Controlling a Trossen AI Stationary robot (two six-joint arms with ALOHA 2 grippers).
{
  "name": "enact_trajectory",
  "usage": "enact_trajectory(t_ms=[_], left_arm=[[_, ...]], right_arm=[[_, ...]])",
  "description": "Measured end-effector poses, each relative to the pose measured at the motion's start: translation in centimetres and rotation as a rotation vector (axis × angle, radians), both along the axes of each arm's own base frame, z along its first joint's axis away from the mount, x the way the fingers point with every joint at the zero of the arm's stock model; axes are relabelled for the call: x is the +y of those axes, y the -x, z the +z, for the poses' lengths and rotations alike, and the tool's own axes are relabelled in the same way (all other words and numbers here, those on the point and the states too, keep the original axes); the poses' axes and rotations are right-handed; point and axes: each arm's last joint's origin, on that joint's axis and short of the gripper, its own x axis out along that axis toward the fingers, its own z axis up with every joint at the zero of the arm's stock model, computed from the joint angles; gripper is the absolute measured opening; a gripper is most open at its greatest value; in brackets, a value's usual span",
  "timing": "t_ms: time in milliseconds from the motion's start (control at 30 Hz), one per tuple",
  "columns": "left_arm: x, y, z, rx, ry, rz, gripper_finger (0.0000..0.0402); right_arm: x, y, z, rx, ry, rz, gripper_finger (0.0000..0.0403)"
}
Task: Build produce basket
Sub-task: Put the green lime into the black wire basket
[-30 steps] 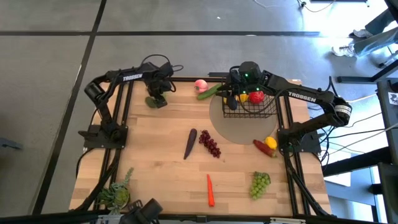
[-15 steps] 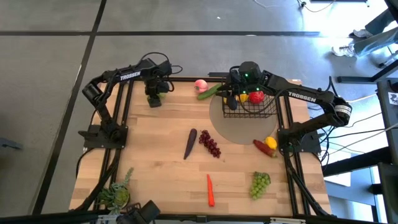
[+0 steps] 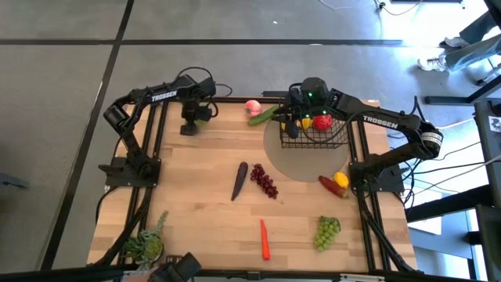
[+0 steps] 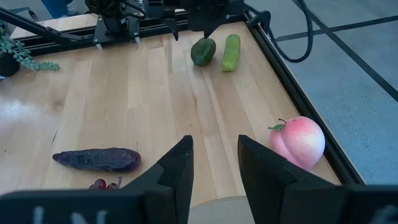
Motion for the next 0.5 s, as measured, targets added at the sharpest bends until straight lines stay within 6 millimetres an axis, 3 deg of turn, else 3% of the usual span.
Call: enact_trajectory(t_ms=[200,500], left_arm=[[-0.1,0.7,-1.3,-0.003,0.033,-0.135,0.0293],[0.5,0.7,-1.6,-0.030,-0.009,-0.145,0.0293]], right_arm=[[0.0,0.0,0.0,0.000,0.000,0.000,0.0118],[0.0,0.0,0.0,0.000,0.000,0.000,0.0118]])
